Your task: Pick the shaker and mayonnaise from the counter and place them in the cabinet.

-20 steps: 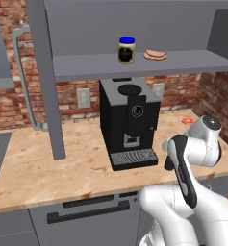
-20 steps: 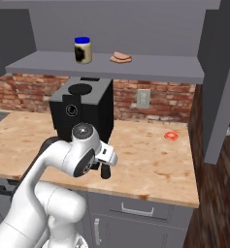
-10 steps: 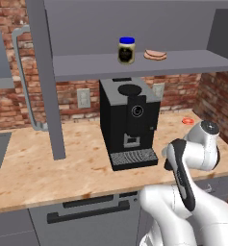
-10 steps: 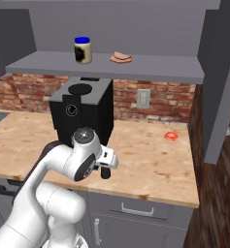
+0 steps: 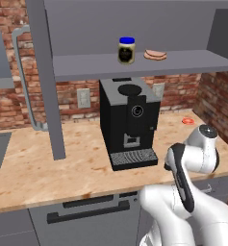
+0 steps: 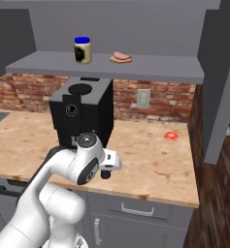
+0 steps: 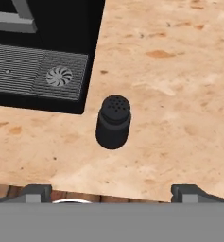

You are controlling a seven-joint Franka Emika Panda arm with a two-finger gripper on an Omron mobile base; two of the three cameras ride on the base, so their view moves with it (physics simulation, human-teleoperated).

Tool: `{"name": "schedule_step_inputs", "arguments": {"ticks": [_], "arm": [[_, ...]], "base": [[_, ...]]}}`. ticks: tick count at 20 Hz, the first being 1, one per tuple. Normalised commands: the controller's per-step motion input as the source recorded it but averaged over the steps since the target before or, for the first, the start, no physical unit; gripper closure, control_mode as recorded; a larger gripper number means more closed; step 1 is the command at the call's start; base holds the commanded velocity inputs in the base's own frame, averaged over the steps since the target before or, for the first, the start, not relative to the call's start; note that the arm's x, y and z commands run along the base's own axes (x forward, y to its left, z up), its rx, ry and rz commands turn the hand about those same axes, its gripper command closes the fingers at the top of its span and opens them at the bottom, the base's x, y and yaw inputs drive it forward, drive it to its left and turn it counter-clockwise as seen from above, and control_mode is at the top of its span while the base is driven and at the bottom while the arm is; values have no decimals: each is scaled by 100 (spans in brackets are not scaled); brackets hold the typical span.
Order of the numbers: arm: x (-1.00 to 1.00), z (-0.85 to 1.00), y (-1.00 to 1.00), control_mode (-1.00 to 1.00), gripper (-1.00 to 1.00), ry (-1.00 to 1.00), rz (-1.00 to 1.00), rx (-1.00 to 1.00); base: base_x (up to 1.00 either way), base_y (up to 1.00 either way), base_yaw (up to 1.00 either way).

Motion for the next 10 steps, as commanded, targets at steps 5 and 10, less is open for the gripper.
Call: {"name": "schedule_step_inputs", "arguments": {"ticks": [5,10], "arm": [[17,-33,0,-100,-100,0,8,-7],[22,-42,0,-100,-100,0,8,-1]], "base": [[0,0,0],[0,0,0]]}}
